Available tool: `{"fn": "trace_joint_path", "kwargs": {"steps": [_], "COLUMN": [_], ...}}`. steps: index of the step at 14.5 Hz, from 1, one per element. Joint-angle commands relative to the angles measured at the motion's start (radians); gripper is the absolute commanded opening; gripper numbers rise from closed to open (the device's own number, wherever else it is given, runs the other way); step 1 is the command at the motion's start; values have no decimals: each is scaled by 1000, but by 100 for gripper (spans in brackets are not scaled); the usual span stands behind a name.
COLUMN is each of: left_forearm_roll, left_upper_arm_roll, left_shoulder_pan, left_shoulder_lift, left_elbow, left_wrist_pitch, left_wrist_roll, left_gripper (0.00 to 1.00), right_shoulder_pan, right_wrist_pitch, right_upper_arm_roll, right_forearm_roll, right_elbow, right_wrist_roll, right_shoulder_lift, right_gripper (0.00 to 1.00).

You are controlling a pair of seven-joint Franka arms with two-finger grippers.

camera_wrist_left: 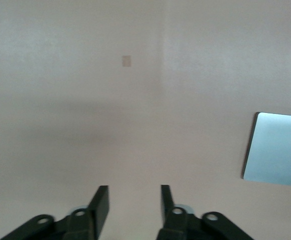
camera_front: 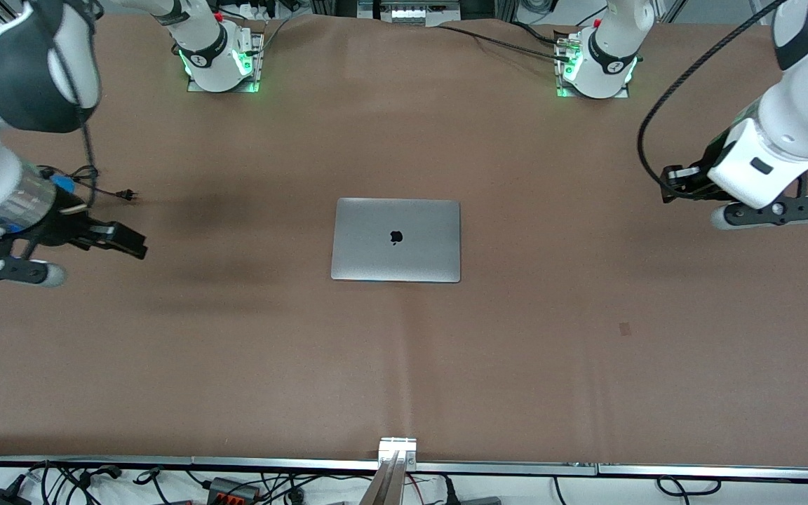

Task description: Close laptop with both arms from behind

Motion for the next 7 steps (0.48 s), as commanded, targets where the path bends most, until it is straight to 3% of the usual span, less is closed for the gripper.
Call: {"fn": "trace_joint_path", "kwargs": {"steps": [1, 5, 7], "left_forearm_roll": [-24, -49, -53], "left_upper_arm_roll": [41, 99, 221], "left_shoulder_pan": [9, -37, -135], "left_shoulder_lift": [-85, -151, -144], "left_elbow": [-112, -199, -198], "left_wrist_pitch": [19, 61, 85], "left_wrist_roll": [23, 23, 23], "left_gripper": [100, 100, 100], "right_shoulder_pan": [-182, -421, -521], "right_wrist_pitch": [-20, -15, -15], "right_upper_arm_roll": [175, 370, 461], "right_forearm_roll": [-29, -73, -128], "right_elbow": [34, 34, 28], "right_wrist_roll": [-44, -156, -175], "right_shoulder_lift": [-19, -50, -71], "right_gripper": [100, 100, 100]}}
